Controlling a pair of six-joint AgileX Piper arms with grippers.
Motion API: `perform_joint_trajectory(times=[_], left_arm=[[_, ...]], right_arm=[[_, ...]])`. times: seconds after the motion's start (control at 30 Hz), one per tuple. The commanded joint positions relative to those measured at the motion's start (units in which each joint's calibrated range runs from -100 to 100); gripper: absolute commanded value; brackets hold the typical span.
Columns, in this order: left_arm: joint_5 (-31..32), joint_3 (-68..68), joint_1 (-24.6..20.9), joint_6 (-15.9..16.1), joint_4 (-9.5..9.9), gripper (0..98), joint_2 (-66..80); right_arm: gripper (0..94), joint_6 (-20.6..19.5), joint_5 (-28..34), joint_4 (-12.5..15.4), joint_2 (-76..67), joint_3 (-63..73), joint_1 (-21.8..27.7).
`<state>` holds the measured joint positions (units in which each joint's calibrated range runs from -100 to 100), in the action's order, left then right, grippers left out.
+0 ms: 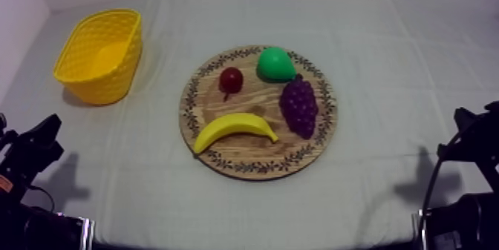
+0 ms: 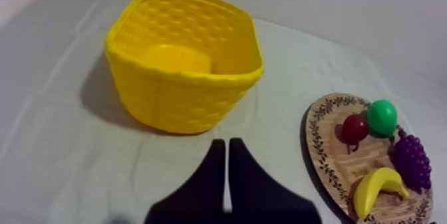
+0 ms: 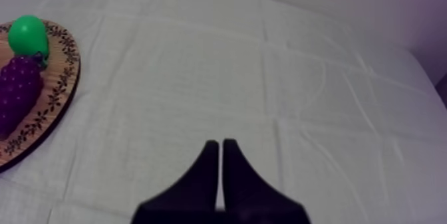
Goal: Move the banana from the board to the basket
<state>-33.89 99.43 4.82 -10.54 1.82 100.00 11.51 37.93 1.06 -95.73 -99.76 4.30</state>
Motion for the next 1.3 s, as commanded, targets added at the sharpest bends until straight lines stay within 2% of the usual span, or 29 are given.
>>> perform_joint_trajectory(times=[0.0, 0.23, 0.73, 1.07, 1.27], left_arm=[[0.01, 0.01, 0.0, -0.22, 0.02, 0.1, 0.0], [0.01, 0.01, 0.0, -0.72, 0.02, 0.3, 0.0], [1.28, -0.89, 0.94, 3.24, -0.04, 0.8, -1.16], [1.8, -18.32, 3.46, 8.05, 0.01, 0.8, -16.24], [1.8, -31.18, 7.28, 12.0, 0.35, 0.9, -26.13]], right_arm=[[0.3, -0.01, 0.05, -0.01, -0.02, -0.02, -0.01], [0.3, -0.01, 0.05, -0.01, -0.02, -0.02, -0.01], [0.3, -0.01, 0.05, -0.01, -0.02, -0.02, -0.01], [0.3, -0.01, 0.05, -0.01, -0.02, -0.02, -0.01], [0.3, -0.01, 0.05, -0.01, -0.02, -0.02, -0.01]])
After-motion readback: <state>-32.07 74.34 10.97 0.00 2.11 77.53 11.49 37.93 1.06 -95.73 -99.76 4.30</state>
